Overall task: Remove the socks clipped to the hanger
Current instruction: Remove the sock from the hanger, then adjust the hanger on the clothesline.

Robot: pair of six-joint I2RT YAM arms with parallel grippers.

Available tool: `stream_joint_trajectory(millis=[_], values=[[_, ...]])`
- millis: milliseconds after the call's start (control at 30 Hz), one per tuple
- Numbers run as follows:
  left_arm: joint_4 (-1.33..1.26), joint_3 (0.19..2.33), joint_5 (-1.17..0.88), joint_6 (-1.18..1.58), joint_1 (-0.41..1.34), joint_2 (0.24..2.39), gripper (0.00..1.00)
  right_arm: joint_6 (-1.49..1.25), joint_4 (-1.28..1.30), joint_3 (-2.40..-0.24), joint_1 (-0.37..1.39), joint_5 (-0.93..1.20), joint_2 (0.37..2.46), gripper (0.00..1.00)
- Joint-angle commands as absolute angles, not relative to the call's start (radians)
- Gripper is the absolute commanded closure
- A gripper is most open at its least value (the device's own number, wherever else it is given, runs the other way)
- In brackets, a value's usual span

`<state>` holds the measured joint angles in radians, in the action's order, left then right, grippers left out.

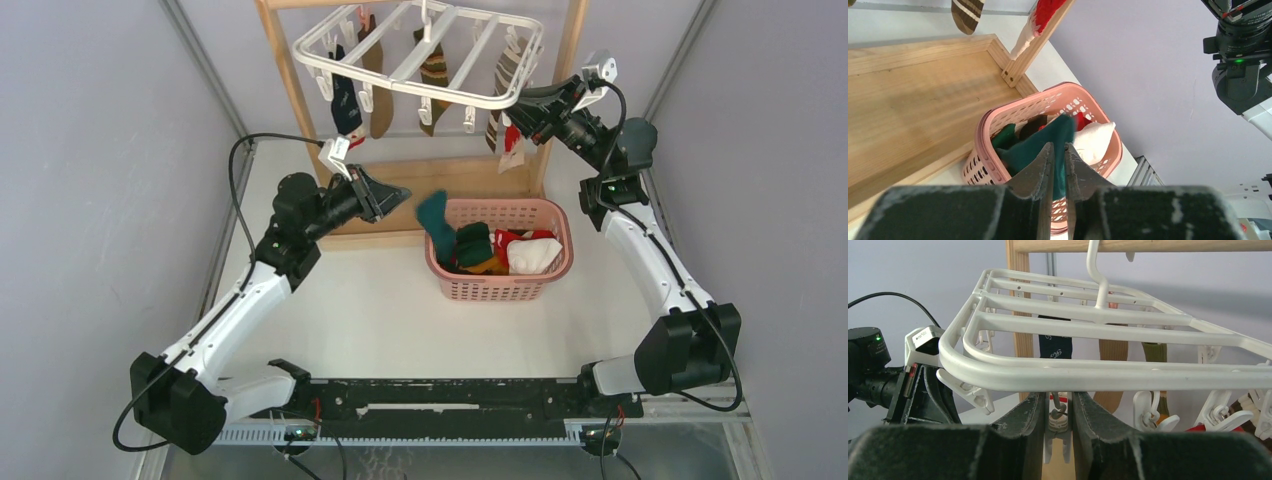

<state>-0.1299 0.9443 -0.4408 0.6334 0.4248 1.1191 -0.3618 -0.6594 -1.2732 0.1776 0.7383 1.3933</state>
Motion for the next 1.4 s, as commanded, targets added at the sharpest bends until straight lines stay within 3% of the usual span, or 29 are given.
stream_joint_trajectory(millis=[0, 233, 467, 633, 833, 1133, 1367], values=[[-0.144, 0.953, -0.470, 0.658, 0.416, 1.106, 0.83, -0.367, -0.663, -1.306, 0.180, 0.737, 1.375, 1.00], [-0.133, 1.000, -0.508, 0.661, 0.417, 1.099, 0.83, -0.374, -0.662, -1.271, 0.185, 0.727, 1.361, 0.98], [-0.132, 0.990, -0.507, 0.660, 0.418, 1.093, 0.83, -0.365, -0.634, -1.203, 0.186, 0.691, 1.317, 0.69], [-0.132, 0.981, -0.508, 0.660, 0.419, 1.081, 0.82, -0.359, -0.593, -1.169, 0.184, 0.662, 1.284, 0.54], [-0.125, 0.972, -0.511, 0.658, 0.419, 1.062, 0.64, -0.352, -0.549, -1.122, 0.183, 0.642, 1.233, 0.43], [-0.080, 0.974, -0.487, 0.645, 0.446, 1.024, 0.39, -0.331, -0.481, -1.029, 0.183, 0.621, 1.127, 0.39], [-0.029, 0.974, -0.442, 0.629, 0.477, 1.002, 0.29, -0.306, -0.363, -0.945, 0.180, 0.561, 1.026, 0.38]])
